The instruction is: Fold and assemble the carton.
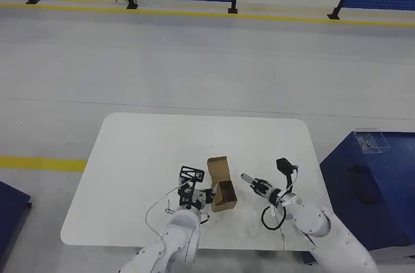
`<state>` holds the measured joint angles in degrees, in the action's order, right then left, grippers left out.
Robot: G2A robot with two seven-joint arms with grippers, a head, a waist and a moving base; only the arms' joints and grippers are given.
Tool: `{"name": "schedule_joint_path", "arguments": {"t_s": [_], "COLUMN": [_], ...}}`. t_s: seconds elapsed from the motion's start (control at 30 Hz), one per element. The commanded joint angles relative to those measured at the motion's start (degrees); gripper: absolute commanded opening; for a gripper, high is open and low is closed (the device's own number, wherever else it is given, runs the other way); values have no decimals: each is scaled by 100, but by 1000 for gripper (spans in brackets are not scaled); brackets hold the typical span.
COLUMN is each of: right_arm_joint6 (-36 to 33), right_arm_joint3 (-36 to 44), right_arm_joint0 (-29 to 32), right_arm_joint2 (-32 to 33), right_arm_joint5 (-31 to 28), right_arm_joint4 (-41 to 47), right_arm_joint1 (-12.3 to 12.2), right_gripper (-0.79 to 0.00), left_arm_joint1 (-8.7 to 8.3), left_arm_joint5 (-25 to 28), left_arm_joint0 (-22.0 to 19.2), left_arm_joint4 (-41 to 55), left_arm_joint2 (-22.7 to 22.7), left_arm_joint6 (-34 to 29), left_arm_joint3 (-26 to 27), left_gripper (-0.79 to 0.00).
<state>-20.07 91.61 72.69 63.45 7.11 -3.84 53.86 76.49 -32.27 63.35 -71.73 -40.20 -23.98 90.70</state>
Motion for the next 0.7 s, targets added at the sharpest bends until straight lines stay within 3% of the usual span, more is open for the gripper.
{"name": "schedule_joint_path", "arguments": {"t_s": [0.0,0.3,0.67], "right_arm_joint6": [42,266,315], "right_arm_joint3": [-26,-208,-314], "right_arm_joint0": [2,-115,-248], "right_arm_joint2": [-75,-502,-775], "right_arm_joint5": [-44,-30,293], "right_arm_joint4": [-208,-820,-1179], "right_arm_joint1": [18,164,330], "right_gripper": [0,0,0], "left_arm_joint1": [62,245,290], "left_arm_joint5": [-20,-131,89], "left_arm_joint0": [-58,-91,222], "left_arm_joint4": [-2,-72,-11], "left_arm_joint2": [72,120,-221], "left_arm_joint6": [-70,-171,-68], "left_arm_joint3": [-136,-473,-149], "left_gripper": [0,0,0]}}
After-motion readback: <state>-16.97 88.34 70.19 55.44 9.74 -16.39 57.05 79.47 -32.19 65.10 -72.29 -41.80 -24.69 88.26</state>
